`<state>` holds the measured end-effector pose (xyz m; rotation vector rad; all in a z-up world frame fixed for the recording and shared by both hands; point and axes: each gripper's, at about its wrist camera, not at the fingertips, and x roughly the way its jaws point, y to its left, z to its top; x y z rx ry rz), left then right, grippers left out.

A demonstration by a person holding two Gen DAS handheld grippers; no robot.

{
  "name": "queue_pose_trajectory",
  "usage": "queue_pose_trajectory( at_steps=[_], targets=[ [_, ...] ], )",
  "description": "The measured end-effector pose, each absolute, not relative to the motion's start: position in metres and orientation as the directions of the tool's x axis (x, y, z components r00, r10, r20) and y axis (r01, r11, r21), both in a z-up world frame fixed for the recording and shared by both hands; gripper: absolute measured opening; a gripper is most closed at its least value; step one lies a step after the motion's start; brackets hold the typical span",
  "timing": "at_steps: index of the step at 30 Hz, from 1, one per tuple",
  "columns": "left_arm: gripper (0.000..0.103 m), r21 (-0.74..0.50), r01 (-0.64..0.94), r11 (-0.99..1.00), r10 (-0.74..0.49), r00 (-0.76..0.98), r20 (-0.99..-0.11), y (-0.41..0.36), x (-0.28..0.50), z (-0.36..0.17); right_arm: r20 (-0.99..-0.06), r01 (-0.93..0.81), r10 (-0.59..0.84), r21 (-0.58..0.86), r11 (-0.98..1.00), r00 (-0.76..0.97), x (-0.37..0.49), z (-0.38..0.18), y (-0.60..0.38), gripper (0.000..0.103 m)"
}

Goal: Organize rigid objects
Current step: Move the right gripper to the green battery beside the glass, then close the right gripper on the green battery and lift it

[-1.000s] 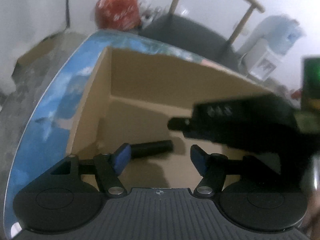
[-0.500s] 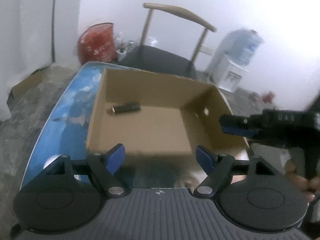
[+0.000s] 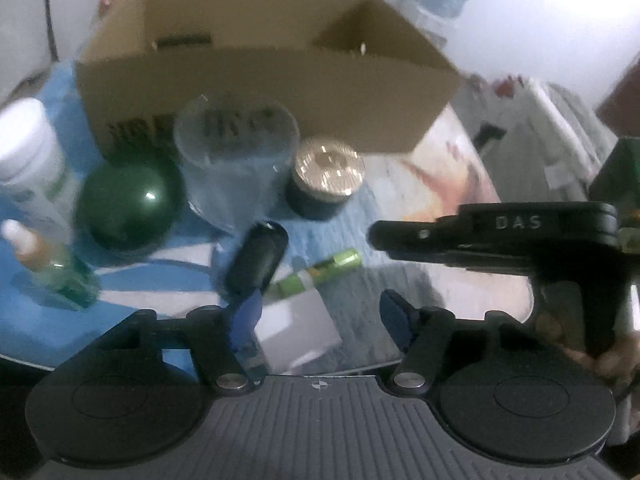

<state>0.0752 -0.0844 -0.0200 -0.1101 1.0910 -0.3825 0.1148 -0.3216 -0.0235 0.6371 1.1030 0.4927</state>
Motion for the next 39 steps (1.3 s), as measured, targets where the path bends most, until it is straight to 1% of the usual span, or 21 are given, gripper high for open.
queue_pose_trajectory(
  at_steps=[12,21,25,33,39],
  targets=[
    [0.065,-0.276,0.233,0.932,-0.344,0.335,-0.877,-0.095,0.094,-0.034,-0.681,-0.043,0.648,0.677,0.735,0.342,0.116,-0.043,-0.309,0.029],
    [0.066,-0.328,0.217,0.92,-0.382,0.298,-0.875,-0.1,0.101,-0.039,-0.675,-0.023,0.644,0.683,0.73,0.361,0.115,-0.048,-0.313,0.028],
    [0.066,-0.331,0.234,0.914,-0.392,0.303,-0.868,-0.108,0.102,-0.039,-0.678,-0.018,0.63,0.675,0.737,0.377,0.114,-0.046,-0.322,0.028],
    [0.064,-0.29,0.265,0.92,-0.368,0.328,-0.87,-0.123,0.102,-0.038,-0.686,-0.028,0.607,0.653,0.756,0.401,0.111,-0.044,-0.33,0.029],
    [0.064,-0.276,0.288,0.917,-0.372,0.368,-0.852,-0.127,0.096,-0.022,-0.676,-0.032,0.597,0.65,0.759,0.431,0.106,-0.034,-0.331,0.029]
  ],
)
